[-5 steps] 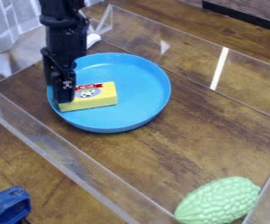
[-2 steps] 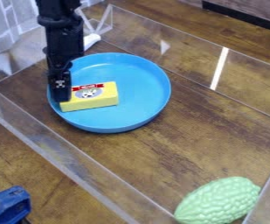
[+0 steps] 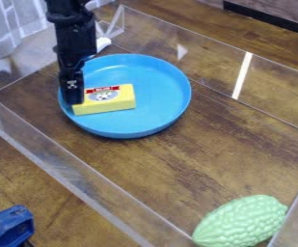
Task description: Put the white object in the blue tray
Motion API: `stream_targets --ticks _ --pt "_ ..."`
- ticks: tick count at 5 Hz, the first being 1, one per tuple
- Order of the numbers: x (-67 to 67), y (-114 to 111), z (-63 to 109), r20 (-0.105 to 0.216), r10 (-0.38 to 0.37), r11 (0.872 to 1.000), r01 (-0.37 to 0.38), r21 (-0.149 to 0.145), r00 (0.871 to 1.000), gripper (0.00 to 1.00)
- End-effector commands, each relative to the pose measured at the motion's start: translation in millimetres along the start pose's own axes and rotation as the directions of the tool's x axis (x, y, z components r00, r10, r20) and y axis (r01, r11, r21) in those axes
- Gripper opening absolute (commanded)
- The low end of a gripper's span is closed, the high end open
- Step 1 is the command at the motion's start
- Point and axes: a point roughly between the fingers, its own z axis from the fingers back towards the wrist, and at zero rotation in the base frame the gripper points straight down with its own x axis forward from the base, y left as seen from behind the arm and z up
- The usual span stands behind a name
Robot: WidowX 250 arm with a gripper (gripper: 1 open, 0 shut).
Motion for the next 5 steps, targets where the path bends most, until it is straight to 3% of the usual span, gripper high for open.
stream_targets --ticks 1,2,3,4,5 --pt "-0.7 -4.7 -0.7 0.015 -0.019 0.999 0.019 0.026 1.000 1.00" --pt "2.2 -18.5 3.2 0.021 -0.044 0.999 0.043 0.029 0.999 1.00" --pt "1.2 -10.3 17.8 0.013 0.038 0.999 -0.039 0.037 0.999 1.00" --pt "1.2 -14.6 28.8 0.022 0.035 0.998 -0.036 0.045 0.999 1.00" --pt "6.8 -25.0 28.1 0.031 0.041 0.998 -0.043 0.053 0.999 1.00"
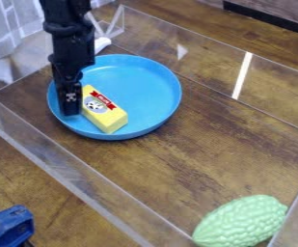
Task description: Put the white object in the blue tray
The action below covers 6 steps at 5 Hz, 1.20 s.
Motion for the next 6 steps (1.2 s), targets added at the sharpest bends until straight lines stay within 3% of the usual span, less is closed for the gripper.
stream_targets --ticks 1,2,4,5,6 --pt "13.0 -5.1 28.7 0.062 0.004 0.997 -0.009 0.076 0.998 1.00" --pt "18.0 -16.4 26.6 0.071 0.007 0.997 -0.013 0.075 0.997 1.00" --pt "5.8 8.3 66.5 0.103 0.087 0.990 -0.097 0.098 0.991 1.00" --pt "23.7 10.9 84.7 0.121 0.095 0.988 -0.108 0.111 0.988 1.00" --pt "52.6 7.5 81.3 0.132 0.045 0.992 -0.060 0.114 0.990 1.00"
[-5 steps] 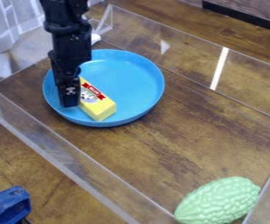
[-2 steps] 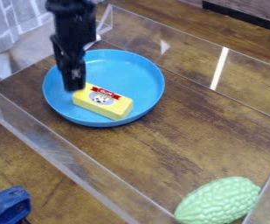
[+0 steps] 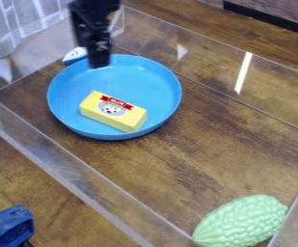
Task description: Put the white object in the blue tray
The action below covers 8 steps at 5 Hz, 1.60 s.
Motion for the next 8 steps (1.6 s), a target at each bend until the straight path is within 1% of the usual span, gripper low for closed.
stream_targets --ticks 1,2,3,4,5,7,8 --pt "6.3 12.5 1.3 0.062 -0.091 0.995 0.089 0.043 0.994 1.00" --pt "-0.6 19.7 -18.7 0.075 -0.142 0.989 0.139 0.043 0.987 1.00" --pt "-1.8 26.1 -24.8 0.079 -0.162 0.986 0.159 0.048 0.984 1.00" --pt "-0.3 13.3 -30.7 0.091 -0.215 0.976 0.212 0.043 0.972 1.00" --pt "1.2 -0.3 -43.5 0.099 -0.272 0.962 0.269 0.040 0.957 1.00" --pt "20.9 -17.4 -66.2 0.113 -0.252 0.968 0.250 0.037 0.961 1.00" --pt "13.0 -13.5 -65.8 0.114 -0.207 0.978 0.204 0.036 0.972 1.00"
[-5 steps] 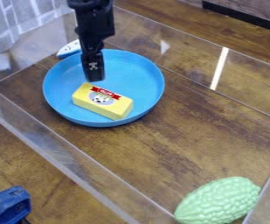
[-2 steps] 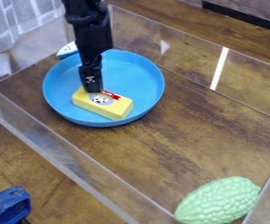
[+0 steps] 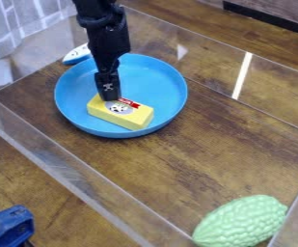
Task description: Put the white object in the blue tray
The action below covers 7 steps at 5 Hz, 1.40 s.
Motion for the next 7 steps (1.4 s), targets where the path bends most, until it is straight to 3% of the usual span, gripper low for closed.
stream_targets --ticks 1,2,3,4,5,7 --pt "-6.3 -7.7 -5.0 -0.007 0.052 0.998 -0.053 -0.019 0.999 1.00" --pt "-14.7 -5.9 -1.2 -0.010 0.100 0.995 -0.100 -0.016 0.995 1.00" --pt "-17.2 -5.2 1.5 0.009 0.006 0.999 -0.006 -0.041 1.000 1.00" --pt "-20.2 -4.0 4.6 0.029 -0.085 0.994 0.086 -0.064 0.996 1.00" --pt "-12.3 0.3 12.3 0.034 -0.106 0.993 0.108 -0.055 0.994 1.00" --pt "-10.4 11.4 17.4 0.031 -0.083 0.996 0.084 -0.024 0.996 1.00"
